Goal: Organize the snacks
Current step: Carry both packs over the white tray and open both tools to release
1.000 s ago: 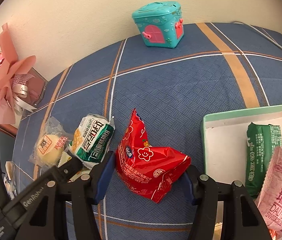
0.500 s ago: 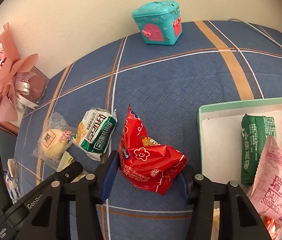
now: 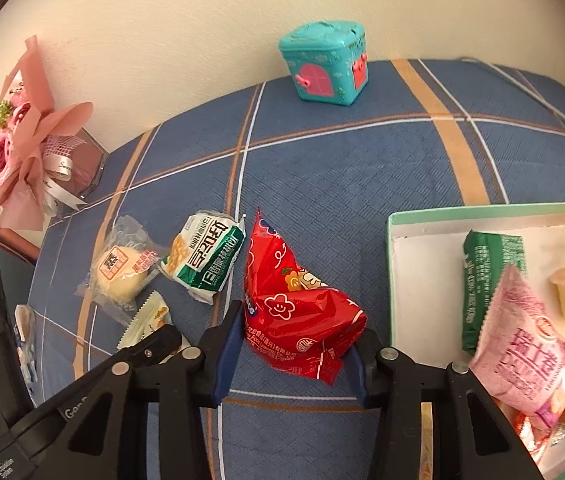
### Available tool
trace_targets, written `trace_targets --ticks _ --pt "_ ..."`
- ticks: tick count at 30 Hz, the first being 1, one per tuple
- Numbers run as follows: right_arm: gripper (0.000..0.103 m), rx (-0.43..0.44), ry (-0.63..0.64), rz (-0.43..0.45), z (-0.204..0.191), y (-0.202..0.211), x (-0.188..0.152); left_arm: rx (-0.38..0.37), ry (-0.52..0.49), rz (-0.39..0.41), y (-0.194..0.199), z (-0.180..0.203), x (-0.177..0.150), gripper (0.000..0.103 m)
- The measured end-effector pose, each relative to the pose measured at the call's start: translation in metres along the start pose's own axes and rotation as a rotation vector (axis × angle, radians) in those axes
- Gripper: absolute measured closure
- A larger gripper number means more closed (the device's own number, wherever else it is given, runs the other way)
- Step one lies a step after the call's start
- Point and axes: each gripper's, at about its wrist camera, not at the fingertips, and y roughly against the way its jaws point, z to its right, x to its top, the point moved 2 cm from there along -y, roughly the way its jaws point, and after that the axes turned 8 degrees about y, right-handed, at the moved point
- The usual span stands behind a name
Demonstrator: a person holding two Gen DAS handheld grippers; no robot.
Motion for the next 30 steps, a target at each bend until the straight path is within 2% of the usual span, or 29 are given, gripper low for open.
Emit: trace_targets --ticks 15,20,30 --pt "0.055 -0.052 -0.001 0.021 0.013 0.058 -0.023 -0.054 -0.052 0.038 0.048 0.006 -0.014 0.048" --pt "0.055 -0.07 -0.01 0.038 0.019 0.082 -0.032 -0.09 -0.067 0.073 0.068 0.014 -0.016 0.048" --pt "0.055 -0.124 -0.078 0.074 0.052 0.124 -0.042 -0.142 -0.152 0.122 0.096 0.053 -0.032 0.048"
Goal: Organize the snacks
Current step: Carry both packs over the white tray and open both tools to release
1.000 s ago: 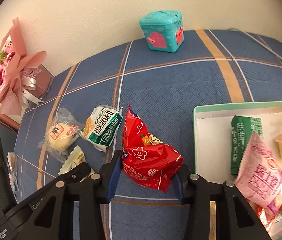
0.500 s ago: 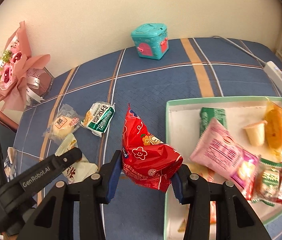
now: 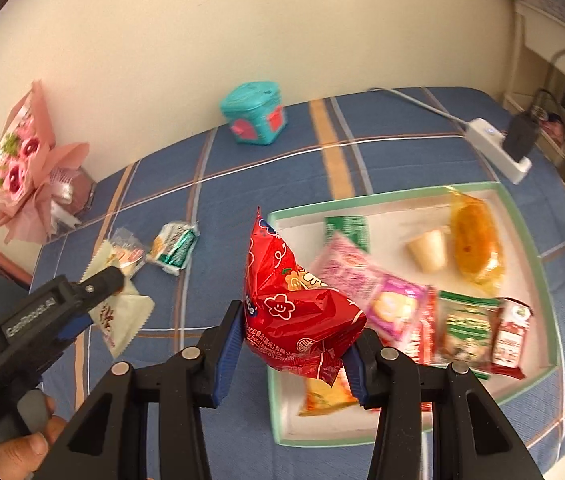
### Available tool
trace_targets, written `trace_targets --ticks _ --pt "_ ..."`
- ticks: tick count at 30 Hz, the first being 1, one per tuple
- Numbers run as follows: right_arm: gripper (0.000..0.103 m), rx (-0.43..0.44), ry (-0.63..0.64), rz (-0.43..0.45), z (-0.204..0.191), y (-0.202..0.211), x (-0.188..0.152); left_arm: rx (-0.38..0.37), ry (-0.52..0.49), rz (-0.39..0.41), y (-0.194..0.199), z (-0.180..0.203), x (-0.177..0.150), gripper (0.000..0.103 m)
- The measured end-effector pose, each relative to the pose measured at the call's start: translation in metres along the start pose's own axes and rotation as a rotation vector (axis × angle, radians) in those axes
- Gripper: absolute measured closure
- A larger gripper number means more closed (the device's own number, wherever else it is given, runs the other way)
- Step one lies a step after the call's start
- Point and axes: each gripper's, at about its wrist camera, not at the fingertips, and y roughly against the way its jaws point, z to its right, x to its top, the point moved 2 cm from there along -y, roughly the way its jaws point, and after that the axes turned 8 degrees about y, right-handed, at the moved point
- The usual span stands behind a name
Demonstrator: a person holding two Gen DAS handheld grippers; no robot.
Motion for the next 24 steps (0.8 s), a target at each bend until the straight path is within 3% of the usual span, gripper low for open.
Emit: trace_targets --ticks 12,24 --pt "0.055 -0.087 -0.196 -0.003 0.09 0.011 0.002 -0.064 -0.193 -0.053 -0.003 0.075 -0.041 0.048" --pt "0.054 -0.109 -0.278 -0.005 0.125 0.013 -0.004 -0.076 -0.367 -0.172 -0.031 0.125 -0.095 0.047"
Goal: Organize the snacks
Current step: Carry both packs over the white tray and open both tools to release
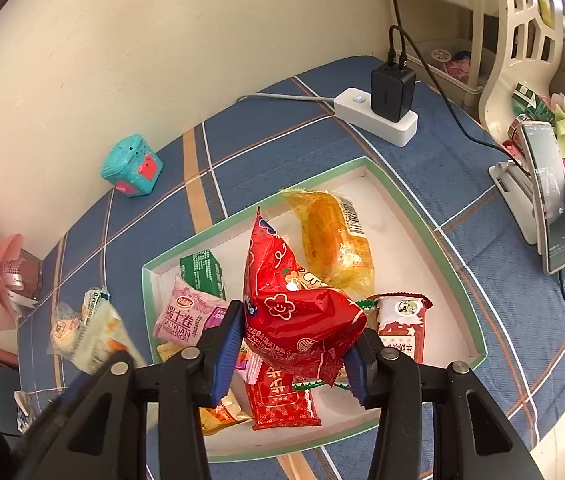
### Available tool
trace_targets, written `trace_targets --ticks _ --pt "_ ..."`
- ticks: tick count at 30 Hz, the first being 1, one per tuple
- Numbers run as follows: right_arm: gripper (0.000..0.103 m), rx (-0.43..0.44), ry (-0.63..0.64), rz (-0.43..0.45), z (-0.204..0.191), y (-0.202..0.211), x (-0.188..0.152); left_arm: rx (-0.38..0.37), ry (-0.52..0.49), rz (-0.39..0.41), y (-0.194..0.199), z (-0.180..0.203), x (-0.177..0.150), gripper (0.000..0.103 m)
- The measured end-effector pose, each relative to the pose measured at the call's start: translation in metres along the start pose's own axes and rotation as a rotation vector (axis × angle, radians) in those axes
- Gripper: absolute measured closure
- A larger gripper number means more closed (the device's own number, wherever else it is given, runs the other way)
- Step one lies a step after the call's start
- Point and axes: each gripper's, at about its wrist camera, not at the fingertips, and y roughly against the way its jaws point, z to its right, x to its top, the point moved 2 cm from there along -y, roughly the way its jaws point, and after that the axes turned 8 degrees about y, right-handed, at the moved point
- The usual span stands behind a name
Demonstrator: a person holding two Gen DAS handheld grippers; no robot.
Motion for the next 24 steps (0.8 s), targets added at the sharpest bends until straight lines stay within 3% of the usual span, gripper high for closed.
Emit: trace_targets --ticks 9,24 --pt "0.054 -0.006 0.009 -0.054 0.0 -0.025 -0.004 0.038 -0.084 -0.05 -0.024 0.017 -0.014 0.047" --pt "0.052 -0.014 0.011 -0.091 0.004 -0.035 -0.007 0.03 -0.085 -0.068 -0.031 0.017 -0.013 0.047"
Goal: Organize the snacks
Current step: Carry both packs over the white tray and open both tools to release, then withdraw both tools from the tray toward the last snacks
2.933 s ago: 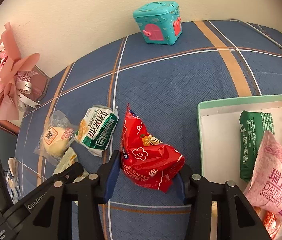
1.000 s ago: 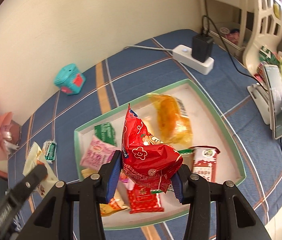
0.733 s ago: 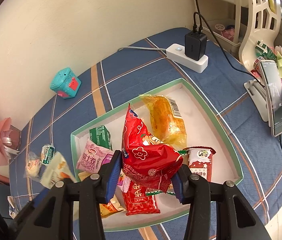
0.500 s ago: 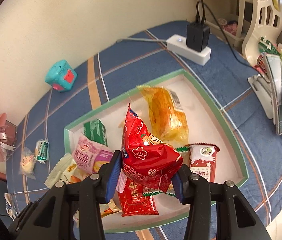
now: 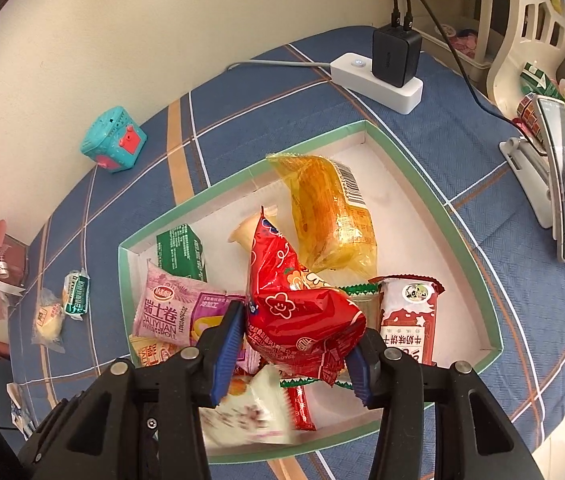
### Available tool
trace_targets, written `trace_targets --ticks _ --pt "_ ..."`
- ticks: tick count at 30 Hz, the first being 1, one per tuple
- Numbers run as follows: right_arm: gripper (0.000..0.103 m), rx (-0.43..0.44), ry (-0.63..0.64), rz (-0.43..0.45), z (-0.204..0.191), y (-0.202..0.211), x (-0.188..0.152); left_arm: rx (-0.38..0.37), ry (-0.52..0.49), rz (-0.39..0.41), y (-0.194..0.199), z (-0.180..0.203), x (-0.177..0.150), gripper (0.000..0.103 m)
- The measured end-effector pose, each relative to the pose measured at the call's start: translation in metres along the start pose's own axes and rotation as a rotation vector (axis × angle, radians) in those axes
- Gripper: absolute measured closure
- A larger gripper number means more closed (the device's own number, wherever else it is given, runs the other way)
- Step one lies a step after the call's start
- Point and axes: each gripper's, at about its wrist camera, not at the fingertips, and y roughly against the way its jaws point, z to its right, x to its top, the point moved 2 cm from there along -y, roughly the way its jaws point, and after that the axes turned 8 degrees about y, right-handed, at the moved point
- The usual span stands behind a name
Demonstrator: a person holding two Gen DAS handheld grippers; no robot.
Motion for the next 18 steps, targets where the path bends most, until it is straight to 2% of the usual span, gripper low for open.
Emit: trace_targets --ticks 6,8,13,18 --pt "0.049 -0.016 0.009 -0.004 0.0 0.0 0.0 0.025 0.022 0.007 0.005 -0.005 0.003 0.046" --pt "0.041 -0.023 0.017 -0.006 -0.001 0.0 0.001 0.035 0.035 0.007 0.006 -0.01 0.004 0.044" --pt "0.034 -0.022 0.028 -0.007 -0.005 -0.001 0.001 0.044 0.072 -0.002 0.005 -0.022 0.006 0.044" --pt "0.034 -0.029 0.025 -0.001 -0.005 0.002 0.001 0.048 0.114 0.006 0.008 -0.035 0.01 0.044"
